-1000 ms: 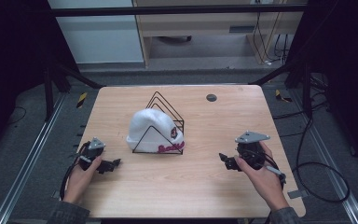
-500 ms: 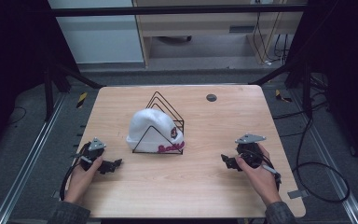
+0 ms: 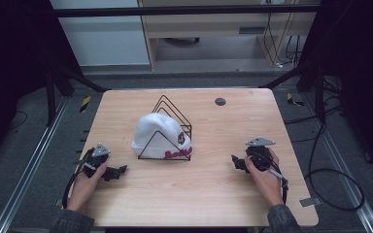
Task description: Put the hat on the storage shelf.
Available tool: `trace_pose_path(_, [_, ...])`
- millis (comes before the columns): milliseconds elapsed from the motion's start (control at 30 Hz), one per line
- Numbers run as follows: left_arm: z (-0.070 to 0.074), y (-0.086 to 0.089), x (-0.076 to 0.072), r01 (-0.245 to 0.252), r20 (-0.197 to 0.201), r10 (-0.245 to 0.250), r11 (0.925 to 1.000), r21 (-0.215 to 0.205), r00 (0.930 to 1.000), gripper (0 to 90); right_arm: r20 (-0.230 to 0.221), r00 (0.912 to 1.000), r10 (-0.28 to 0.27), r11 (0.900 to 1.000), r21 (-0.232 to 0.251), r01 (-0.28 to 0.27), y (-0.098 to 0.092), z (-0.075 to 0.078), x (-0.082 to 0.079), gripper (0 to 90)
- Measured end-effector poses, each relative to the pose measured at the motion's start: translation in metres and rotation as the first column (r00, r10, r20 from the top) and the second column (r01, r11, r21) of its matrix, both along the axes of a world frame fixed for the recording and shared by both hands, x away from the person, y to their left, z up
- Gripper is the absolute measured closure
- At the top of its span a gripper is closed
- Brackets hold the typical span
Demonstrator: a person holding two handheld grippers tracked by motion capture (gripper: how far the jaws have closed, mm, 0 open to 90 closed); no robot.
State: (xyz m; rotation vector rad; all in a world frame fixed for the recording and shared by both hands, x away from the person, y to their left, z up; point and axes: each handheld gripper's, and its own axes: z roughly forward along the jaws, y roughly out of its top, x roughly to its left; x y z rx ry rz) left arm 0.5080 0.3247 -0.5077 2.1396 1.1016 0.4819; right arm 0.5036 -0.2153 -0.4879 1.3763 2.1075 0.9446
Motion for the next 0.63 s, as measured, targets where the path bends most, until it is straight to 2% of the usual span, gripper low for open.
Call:
trace_pose_path(133, [0.000,0.000,0.000,0.000,0.000,0.000,1.0000,0.000,1.0000,0.0,-0.011,0.9997,-0.022,1.000,0.000,0.022,0.001,-0.006,0.002,11.1])
trace_pose_path(167, [0.000,0.000,0.000,0.000,0.000,0.000,1.0000,0.000,1.0000,0.0,-0.015,0.9996,-0.023,1.000,-0.015,0.023,0.002,-0.008,0.002,10.3])
trace_pose_path(267, [0.000,0.000,0.000,0.000,0.000,0.000,1.0000,0.000,1.0000,0.0,-0.063,0.9977,-0.024,0.999,-0.044,0.021,0.004,-0.017,0.004,7.4])
trace_pose_path(300, [0.000,0.000,0.000,-0.001,0.000,0.001,1.0000,0.000,1.0000,0.0,-0.039,0.9990,-0.020,1.000,-0.015,0.020,0.004,-0.023,0.004,3.6])
trace_pose_path(333, [0.000,0.000,0.000,-0.001,0.000,0.001,1.0000,0.000,1.0000,0.0,-0.026,0.9993,-0.026,1.000,-0.011,0.026,0.005,-0.024,0.003,3.8])
trace_pose_path(567, [0.000,0.000,0.000,-0.001,0.000,0.001,1.0000,0.000,1.0000,0.0,-0.024,0.9991,-0.036,0.999,-0.012,0.036,0.005,-0.024,0.001,4.0])
trace_pose_path(633, [0.000,0.000,0.000,-0.001,0.000,0.001,1.0000,0.000,1.0000,0.0,-0.021,0.9981,-0.057,0.998,-0.013,0.057,0.006,-0.024,0.000,4.0])
